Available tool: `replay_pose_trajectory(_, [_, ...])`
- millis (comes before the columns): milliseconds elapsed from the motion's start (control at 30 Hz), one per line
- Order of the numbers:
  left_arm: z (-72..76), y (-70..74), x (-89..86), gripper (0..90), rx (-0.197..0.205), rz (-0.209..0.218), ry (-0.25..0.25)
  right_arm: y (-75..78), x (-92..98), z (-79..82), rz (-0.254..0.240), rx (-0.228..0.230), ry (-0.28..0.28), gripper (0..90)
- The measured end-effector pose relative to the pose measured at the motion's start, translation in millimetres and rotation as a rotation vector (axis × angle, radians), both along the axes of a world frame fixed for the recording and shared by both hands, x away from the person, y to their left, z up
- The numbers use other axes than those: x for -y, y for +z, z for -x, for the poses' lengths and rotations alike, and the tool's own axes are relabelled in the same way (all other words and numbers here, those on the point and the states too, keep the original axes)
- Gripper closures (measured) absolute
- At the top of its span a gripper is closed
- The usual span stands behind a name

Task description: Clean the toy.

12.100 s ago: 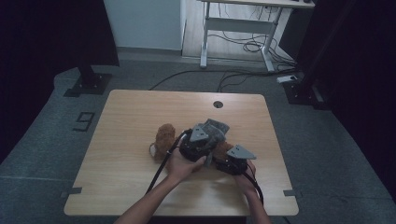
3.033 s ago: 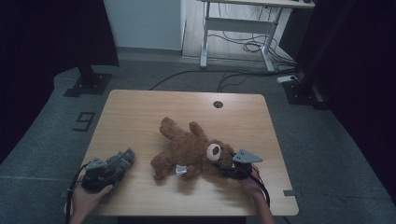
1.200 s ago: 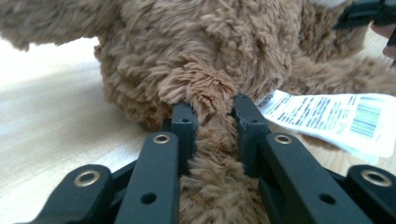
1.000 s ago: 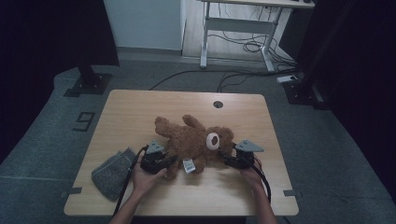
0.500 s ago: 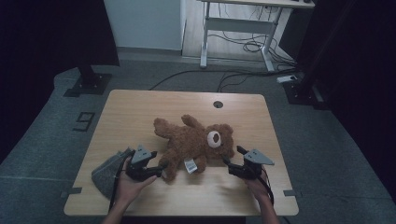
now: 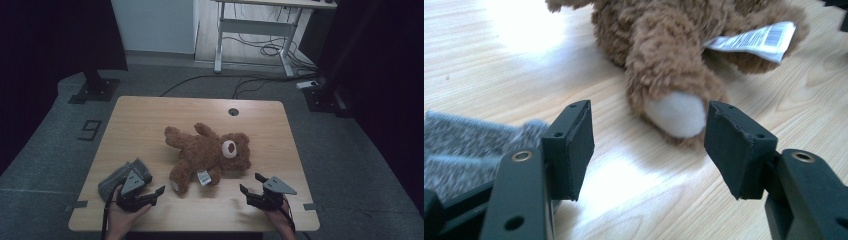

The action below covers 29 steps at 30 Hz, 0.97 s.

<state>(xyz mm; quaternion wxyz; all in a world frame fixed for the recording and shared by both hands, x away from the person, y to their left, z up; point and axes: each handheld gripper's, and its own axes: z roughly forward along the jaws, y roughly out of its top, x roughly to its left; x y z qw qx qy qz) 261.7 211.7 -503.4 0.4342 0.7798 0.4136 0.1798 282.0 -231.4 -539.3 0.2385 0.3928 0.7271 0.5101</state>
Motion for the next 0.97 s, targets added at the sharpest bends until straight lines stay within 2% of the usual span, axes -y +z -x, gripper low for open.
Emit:
replay_pose_trajectory(67, [2.3,-3.1,-2.6,38.2,0.007,0.006,0.009,-4.4,1.6,5.7,-0.011,-0.005,-0.009,23.6])
replay_pose_trajectory(167, [4.2,-6.1,-3.9,38.0,0.003,-0.003,0.000,-9.2,1.2,10.6,0.051,-0.034,-0.002,23.0])
replay_pose_trajectory(233, [4.8,-7.4,-5.4,38.0,0.000,0.000,0.000,-9.2,2.0,11.6,0.039,-0.039,0.000,23.4])
replay_pose_trajectory(467, [3.8,-11.8,-5.1,37.9,-0.024,0.014,-0.010,-9.4,1.0,10.9,0.050,-0.053,-0.004,23.4])
replay_pose_trajectory(733, [4.3,-10.4,-7.9,37.9,-0.021,0.028,0.001,-9.6,0.6,9.2,0.051,-0.065,-0.001,23.0])
replay_pose_trajectory(967, [5.1,-6.2,-10.7,37.8,-0.012,0.037,0.003,-9.4,1.1,10.2,0.047,-0.056,-0.003,23.0])
